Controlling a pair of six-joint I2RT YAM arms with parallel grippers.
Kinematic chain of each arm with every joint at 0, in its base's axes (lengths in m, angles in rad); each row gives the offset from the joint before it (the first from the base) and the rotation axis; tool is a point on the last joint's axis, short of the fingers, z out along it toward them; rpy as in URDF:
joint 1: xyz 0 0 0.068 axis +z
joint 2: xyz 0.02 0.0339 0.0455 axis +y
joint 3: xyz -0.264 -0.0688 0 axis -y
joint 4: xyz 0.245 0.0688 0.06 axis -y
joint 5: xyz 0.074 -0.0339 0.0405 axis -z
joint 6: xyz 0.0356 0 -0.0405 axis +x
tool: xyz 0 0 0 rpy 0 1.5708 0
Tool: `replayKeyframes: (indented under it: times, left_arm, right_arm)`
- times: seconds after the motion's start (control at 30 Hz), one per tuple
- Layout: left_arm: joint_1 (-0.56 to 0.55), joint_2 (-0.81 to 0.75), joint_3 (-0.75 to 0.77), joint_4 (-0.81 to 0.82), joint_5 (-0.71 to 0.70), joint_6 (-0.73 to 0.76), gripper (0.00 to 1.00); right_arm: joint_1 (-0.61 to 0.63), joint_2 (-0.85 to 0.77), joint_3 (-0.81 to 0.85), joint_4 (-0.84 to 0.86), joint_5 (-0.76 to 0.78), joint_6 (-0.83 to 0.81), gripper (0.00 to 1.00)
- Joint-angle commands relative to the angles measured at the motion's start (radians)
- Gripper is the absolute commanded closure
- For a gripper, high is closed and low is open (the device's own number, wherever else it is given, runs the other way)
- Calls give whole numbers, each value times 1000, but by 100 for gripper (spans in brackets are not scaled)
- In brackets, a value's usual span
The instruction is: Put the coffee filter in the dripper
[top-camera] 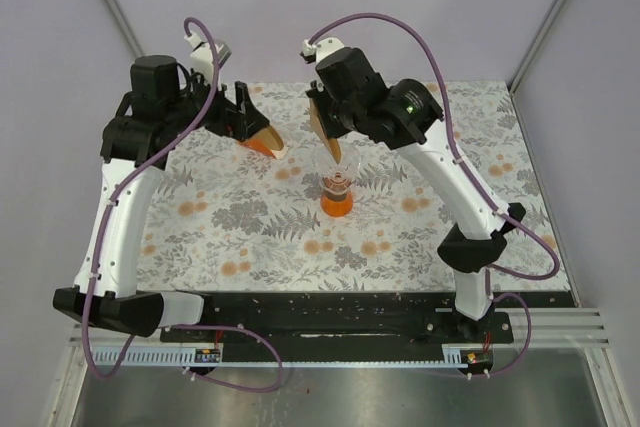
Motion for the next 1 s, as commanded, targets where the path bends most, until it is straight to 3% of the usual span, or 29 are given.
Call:
replayKeyframes:
  times: [0.0,0.3,0.97]
  left_arm:
    - [-81,-11,25,-9,-44,-12,10]
    - [-231,32,32,24,-153,-79,12]
    - [-331,115,-84,141,-204,-280,14]
  right_arm:
    - [3,-35,23,-242,36,48,100]
    - [-48,17,9,-343,-29,44,100]
    - [-146,85,-123,-334,-132,54,100]
